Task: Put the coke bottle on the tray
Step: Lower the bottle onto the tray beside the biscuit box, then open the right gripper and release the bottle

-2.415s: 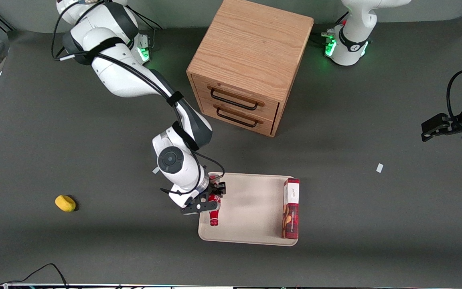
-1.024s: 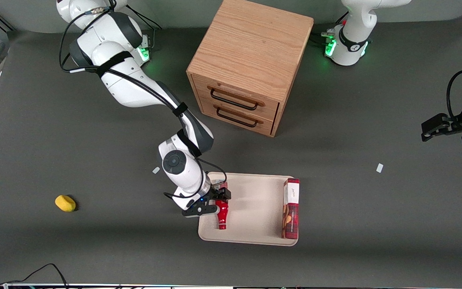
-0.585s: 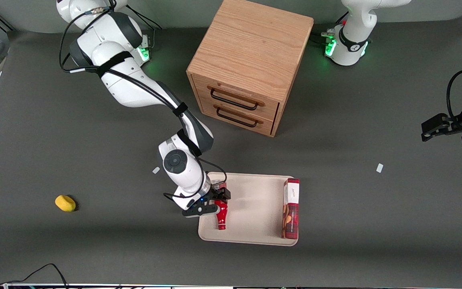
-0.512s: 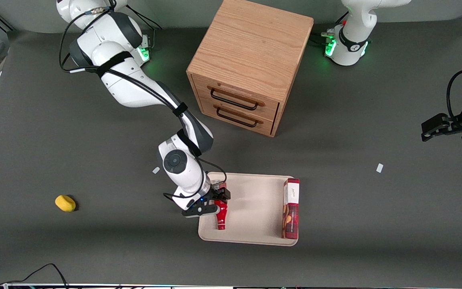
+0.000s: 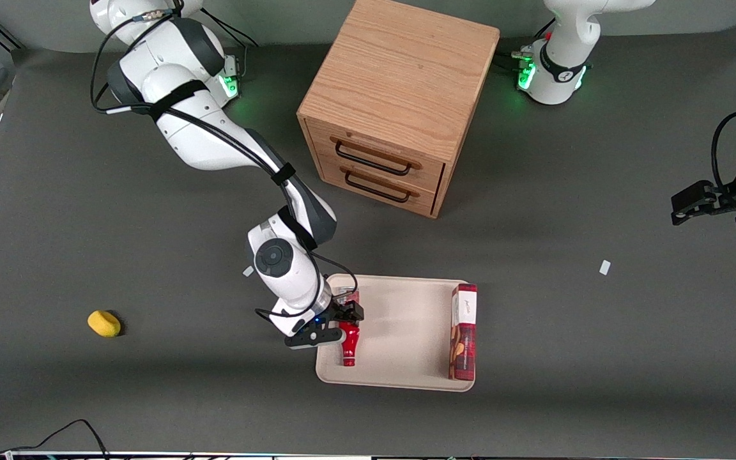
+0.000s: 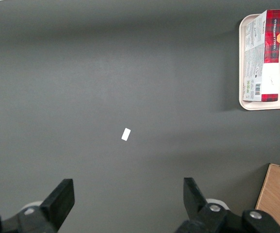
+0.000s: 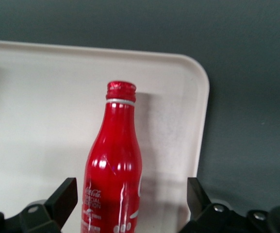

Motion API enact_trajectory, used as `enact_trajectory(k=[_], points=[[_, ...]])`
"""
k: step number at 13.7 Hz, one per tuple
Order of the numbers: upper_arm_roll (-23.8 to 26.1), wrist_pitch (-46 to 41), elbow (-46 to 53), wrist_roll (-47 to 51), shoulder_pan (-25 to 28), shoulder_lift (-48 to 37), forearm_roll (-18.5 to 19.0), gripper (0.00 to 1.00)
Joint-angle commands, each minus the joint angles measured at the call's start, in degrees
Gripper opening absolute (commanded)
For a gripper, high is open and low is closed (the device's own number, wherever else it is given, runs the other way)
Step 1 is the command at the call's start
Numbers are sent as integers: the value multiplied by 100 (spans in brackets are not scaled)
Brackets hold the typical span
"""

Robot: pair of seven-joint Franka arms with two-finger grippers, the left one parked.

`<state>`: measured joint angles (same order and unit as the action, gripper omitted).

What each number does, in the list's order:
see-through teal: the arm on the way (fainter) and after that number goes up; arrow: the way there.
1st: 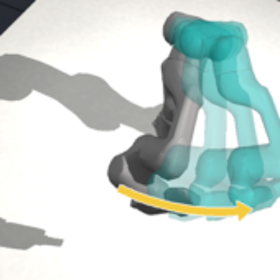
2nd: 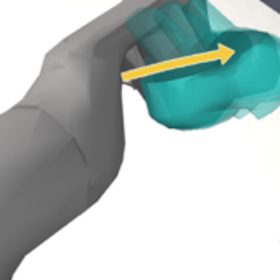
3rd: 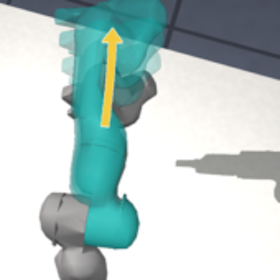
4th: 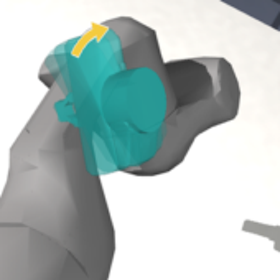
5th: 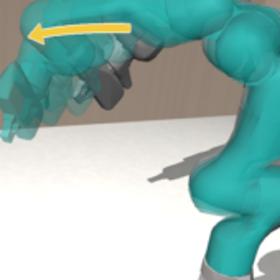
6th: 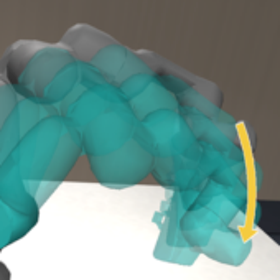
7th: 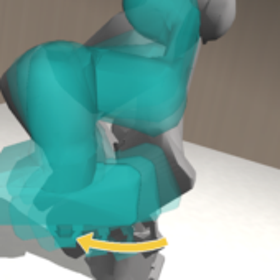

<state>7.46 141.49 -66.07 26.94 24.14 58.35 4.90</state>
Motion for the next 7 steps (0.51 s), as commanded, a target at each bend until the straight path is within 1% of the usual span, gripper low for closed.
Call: enact_trajectory(k=[1, 2, 5, 7], points=[[-17, -287, -643, 180, -137, -719, 125, 100], [-17, -428, -792, 180, -224, -877, 125, 100], [-8, -718, -1660, 75, -584, -1772, 116, 100], [53, -1244, -2110, 75, -926, -2440, 55, 100]])
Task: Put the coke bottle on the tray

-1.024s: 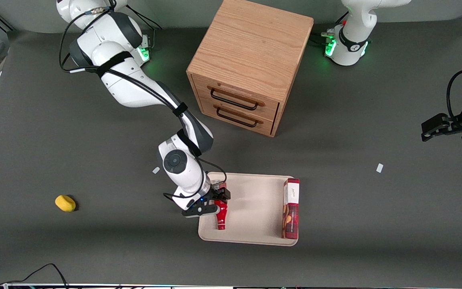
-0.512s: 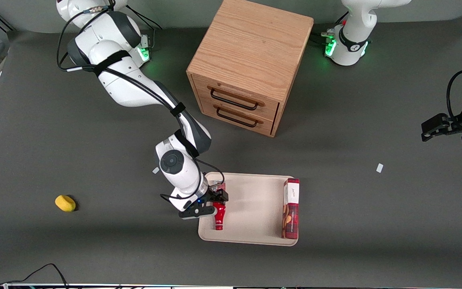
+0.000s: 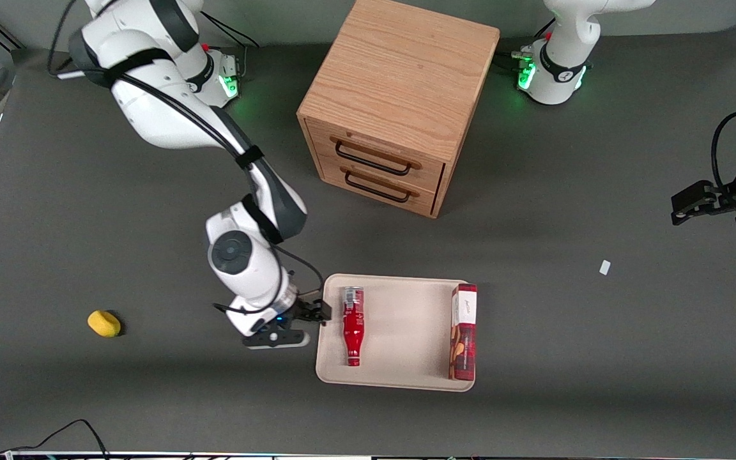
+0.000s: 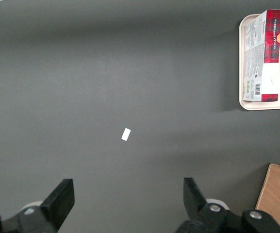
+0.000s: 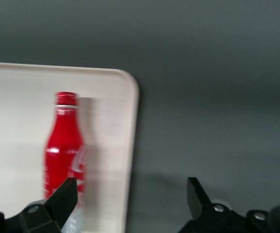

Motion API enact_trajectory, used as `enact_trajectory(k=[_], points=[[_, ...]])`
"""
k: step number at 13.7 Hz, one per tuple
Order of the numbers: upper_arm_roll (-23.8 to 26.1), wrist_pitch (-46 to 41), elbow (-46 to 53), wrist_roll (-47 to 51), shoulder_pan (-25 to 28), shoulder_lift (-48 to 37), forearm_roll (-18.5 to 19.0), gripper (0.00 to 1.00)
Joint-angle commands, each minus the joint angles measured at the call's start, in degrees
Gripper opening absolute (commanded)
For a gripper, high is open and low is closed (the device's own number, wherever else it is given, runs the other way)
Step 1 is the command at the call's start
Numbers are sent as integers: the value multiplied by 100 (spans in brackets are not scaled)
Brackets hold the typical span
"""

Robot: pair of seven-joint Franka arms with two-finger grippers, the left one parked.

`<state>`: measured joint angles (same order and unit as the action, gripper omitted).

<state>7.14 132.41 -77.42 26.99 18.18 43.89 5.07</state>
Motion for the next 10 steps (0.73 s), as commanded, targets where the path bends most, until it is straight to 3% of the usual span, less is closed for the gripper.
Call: enact_trajectory(k=[1, 3, 6, 10], points=[[164, -670, -1029, 52, -568, -1257, -75, 100], [218, -1530, -985, 43, -789, -1706, -409, 100], [191, -2455, -1003, -18, -1132, -2260, -349, 100], [200, -2958, -1160, -1414, -1860, -2972, -366, 100]])
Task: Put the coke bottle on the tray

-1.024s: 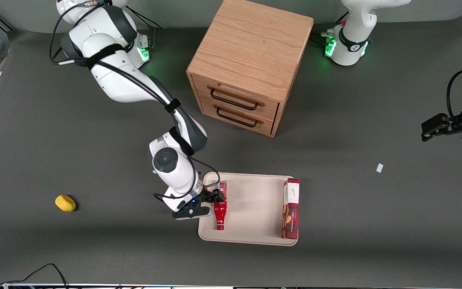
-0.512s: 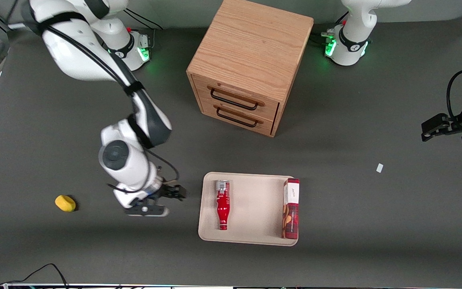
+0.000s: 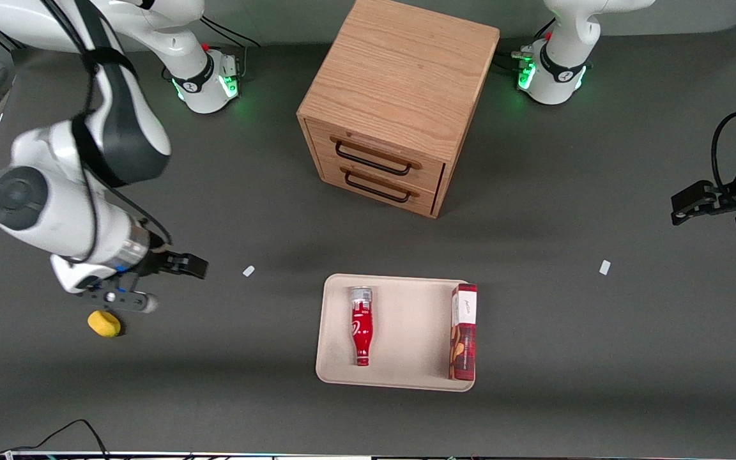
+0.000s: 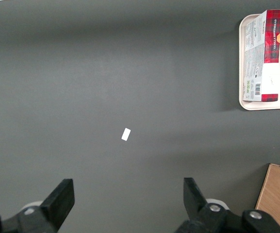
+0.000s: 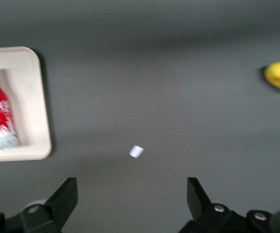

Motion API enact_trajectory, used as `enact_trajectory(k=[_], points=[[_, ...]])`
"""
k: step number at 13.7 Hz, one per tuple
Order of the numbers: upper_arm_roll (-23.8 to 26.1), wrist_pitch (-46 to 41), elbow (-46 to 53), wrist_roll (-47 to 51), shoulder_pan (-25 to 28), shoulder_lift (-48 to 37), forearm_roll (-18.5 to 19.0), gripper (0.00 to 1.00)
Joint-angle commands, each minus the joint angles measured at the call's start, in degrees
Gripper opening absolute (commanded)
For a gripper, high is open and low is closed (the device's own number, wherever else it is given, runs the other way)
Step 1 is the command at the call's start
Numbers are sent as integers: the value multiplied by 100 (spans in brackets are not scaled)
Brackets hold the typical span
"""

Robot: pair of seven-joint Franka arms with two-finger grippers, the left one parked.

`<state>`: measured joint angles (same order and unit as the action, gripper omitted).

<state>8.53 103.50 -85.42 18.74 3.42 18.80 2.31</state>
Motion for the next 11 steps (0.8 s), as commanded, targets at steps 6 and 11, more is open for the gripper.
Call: enact_trajectory(k=[6, 11], points=[[-203, -269, -1099, -898, -517, -1721, -82, 100], [-343, -401, -1153, -1127, -553, -1942, -309, 100]])
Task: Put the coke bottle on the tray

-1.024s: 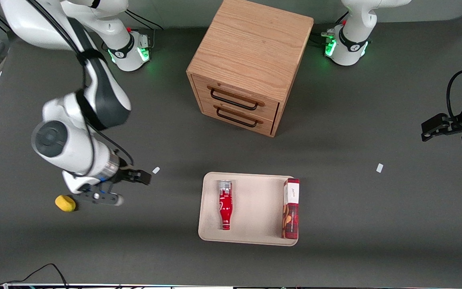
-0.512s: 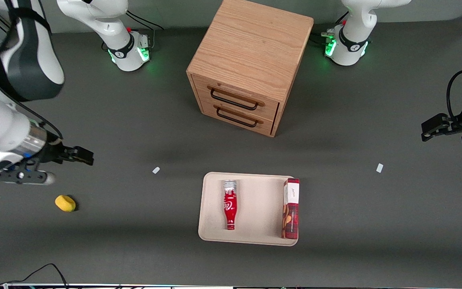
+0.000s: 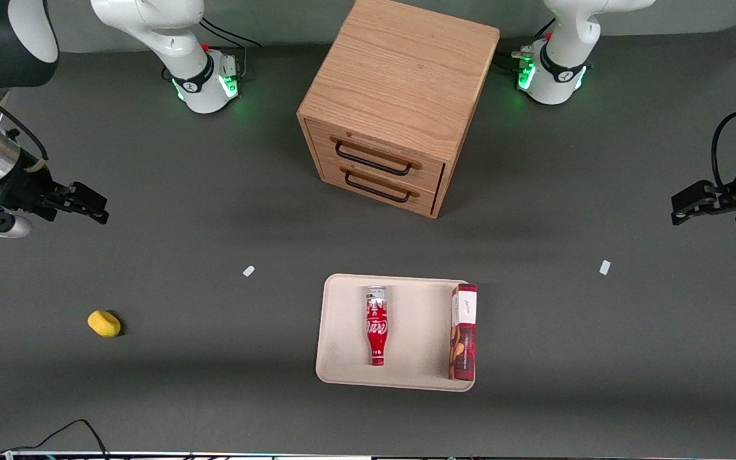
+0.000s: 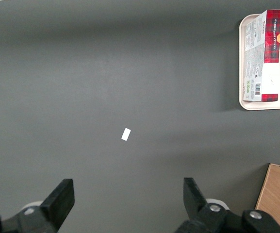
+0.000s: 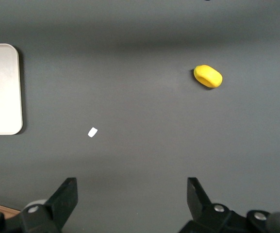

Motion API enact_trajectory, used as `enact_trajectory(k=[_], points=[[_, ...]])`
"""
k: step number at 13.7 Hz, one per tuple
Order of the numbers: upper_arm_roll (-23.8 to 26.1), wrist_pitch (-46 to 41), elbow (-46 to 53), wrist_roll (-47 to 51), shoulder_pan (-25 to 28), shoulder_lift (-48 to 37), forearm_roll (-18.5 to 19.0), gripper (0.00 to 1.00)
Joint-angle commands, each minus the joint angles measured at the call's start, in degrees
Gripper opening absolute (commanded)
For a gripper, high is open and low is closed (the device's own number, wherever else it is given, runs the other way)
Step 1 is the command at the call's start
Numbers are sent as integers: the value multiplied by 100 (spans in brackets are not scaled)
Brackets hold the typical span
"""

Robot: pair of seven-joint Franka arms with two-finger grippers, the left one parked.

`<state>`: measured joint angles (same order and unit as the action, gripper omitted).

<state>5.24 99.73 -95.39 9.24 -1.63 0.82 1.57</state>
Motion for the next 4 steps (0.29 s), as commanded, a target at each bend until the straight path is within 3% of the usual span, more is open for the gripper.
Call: enact_trajectory(k=[1, 4], points=[[-31, -76, -129, -168, -48, -135, -340, 100], [-31, -85, -111, -89, 5, -117, -341, 100]])
